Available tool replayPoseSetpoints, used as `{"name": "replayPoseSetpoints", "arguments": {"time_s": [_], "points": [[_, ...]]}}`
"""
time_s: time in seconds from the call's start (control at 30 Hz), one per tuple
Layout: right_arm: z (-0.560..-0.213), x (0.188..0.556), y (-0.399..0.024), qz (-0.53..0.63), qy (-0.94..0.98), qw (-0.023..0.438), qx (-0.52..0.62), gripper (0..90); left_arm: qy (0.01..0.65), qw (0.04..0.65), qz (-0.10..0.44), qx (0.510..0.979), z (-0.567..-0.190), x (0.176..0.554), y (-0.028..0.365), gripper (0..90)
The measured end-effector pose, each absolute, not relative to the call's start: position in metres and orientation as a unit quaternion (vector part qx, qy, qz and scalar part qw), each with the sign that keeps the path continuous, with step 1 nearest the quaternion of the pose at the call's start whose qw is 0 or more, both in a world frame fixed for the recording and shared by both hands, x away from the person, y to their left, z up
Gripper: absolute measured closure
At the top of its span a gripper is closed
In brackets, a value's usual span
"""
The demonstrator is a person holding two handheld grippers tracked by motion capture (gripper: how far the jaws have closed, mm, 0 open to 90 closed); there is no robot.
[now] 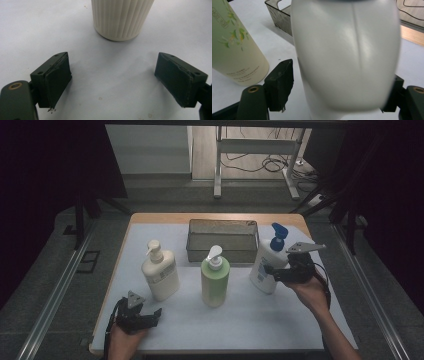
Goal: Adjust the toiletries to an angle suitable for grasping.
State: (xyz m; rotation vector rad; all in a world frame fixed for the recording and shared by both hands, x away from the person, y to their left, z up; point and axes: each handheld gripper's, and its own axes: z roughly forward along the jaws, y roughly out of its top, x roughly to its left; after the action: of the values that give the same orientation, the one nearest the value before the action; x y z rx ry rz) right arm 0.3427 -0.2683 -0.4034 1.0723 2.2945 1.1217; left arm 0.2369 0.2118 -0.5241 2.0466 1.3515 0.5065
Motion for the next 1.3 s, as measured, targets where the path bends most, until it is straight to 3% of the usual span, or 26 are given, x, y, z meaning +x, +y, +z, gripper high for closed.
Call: {"name": "replayPoseSetpoints", "arguments": {"time_s": [0.67,1.3], "points": [[-0.4094,0.3493,-0.2625,0.382,0.818,0.189,0.387,37.7,0.513,0.313,0.192,0.776,-0.5241,0.2369,0.2118,13.0],[-0.4023,0.3474,-0.2605,0.369,0.824,0.186,0.387,39.5,0.513,0.313,0.192,0.776,-0.5241,0.2369,0.2119,13.0]]}}
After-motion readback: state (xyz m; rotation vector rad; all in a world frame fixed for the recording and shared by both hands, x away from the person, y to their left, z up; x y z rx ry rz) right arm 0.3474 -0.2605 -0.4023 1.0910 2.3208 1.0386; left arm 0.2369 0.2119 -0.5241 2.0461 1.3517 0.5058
